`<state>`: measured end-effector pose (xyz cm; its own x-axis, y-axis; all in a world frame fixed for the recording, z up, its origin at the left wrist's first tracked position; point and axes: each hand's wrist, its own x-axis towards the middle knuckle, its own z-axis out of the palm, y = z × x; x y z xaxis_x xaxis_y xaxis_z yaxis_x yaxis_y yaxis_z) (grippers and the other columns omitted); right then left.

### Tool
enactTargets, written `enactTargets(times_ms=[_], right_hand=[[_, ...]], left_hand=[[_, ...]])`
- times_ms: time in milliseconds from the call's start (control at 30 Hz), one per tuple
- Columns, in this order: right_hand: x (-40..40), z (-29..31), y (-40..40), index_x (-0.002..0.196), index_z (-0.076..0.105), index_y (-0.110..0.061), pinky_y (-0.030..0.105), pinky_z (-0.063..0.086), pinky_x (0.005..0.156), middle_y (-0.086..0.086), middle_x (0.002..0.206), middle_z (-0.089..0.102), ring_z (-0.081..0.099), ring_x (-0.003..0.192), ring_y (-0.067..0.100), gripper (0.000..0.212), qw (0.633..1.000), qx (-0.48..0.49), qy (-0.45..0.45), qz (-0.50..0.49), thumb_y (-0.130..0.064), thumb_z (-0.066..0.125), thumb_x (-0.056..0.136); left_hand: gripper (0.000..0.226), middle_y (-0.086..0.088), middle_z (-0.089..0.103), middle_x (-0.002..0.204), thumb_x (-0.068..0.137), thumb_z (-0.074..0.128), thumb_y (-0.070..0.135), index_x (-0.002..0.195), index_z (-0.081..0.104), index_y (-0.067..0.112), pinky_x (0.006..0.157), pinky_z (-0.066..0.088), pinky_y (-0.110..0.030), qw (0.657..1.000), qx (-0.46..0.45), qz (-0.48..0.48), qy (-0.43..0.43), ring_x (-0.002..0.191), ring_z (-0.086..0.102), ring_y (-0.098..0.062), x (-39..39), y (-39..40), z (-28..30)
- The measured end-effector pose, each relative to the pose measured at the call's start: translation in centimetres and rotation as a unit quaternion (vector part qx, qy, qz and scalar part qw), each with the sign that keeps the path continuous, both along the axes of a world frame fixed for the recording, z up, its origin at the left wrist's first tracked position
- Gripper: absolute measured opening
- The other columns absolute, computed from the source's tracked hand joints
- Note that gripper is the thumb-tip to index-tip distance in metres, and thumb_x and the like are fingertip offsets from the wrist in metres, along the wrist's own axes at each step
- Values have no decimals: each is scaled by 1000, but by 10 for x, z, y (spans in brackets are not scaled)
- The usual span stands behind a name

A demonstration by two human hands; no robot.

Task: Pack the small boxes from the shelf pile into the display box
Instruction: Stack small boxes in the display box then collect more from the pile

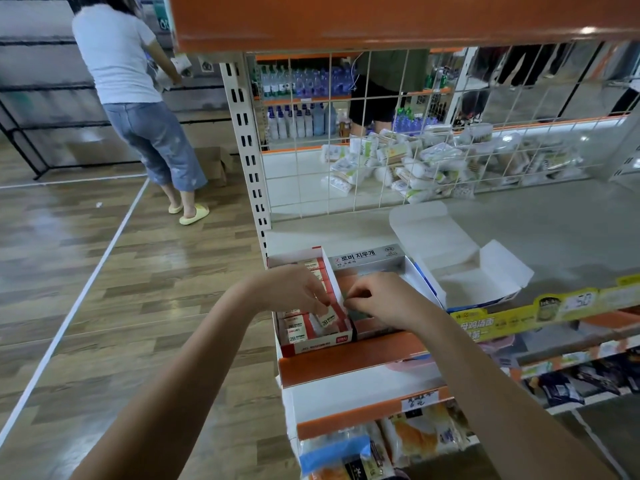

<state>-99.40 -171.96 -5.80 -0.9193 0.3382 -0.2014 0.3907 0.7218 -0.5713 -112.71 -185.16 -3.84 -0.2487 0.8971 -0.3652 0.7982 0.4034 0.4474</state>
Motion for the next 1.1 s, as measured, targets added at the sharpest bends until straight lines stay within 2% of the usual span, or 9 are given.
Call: enactTargets(times_ms=[100,167,267,400,533,633,700,900,1100], right_hand=[[-2,0,0,104,71,-20,22,47,71,-4,98,69,63,81,10,20,1000,-6,-1,-3,-28,58,90],[-2,0,0,104,70,-20,21,47,71,-4,99,69,62,81,10,20,1000,-8,-4,-5,-28,59,90],[-3,-1,0,104,71,-19,18,46,69,-4,100,69,61,80,7,20,1000,-11,-2,-3,-27,59,90],[-2,0,1,105,70,-18,16,40,59,-8,87,67,58,71,5,20,1000,-4,-8,8,-27,59,91],[1,15,10,111,68,-19,18,44,81,-5,111,68,61,99,9,23,1000,18,7,17,-16,59,90],[7,31,29,110,66,-16,25,46,84,-1,109,66,60,101,14,23,994,99,26,32,-19,63,87],[16,40,48,109,64,-14,29,45,81,3,108,62,57,101,19,23,987,157,26,34,-21,61,88],[73,54,124,128,52,-18,36,41,97,5,128,51,45,120,21,40,966,258,-5,-17,-27,60,90],[168,53,213,134,45,-18,38,34,105,8,137,44,41,126,26,47,946,301,-57,-111,-30,57,91]], left_hand=[[22,29,58,68,88,60,33,104,71,22,65,37,-10,1000,-10,-15,-15,61,53,17,6,3,-5],[22,25,58,66,88,59,35,102,71,22,60,34,-11,1000,-5,-20,4,57,51,17,10,4,-8],[21,14,66,84,88,59,37,100,71,24,61,37,-12,999,5,-20,46,67,53,5,11,3,-11],[25,10,66,102,87,60,36,109,67,27,68,40,-14,995,6,-42,90,80,53,-1,14,5,-9],[30,7,65,103,90,51,45,108,65,25,77,50,-23,981,30,-21,191,88,59,-7,14,14,3],[34,8,63,96,90,46,55,99,63,26,72,47,-25,972,60,8,227,85,57,-10,18,35,16],[30,8,62,102,89,49,51,105,61,29,72,44,-26,967,79,14,240,91,57,-13,25,57,25],[40,-1,55,121,91,49,48,124,53,26,94,42,-35,947,121,-93,284,114,50,-22,73,151,38],[44,-6,53,123,89,53,47,127,51,27,89,40,-36,935,154,-162,274,114,50,-27,158,257,47]])
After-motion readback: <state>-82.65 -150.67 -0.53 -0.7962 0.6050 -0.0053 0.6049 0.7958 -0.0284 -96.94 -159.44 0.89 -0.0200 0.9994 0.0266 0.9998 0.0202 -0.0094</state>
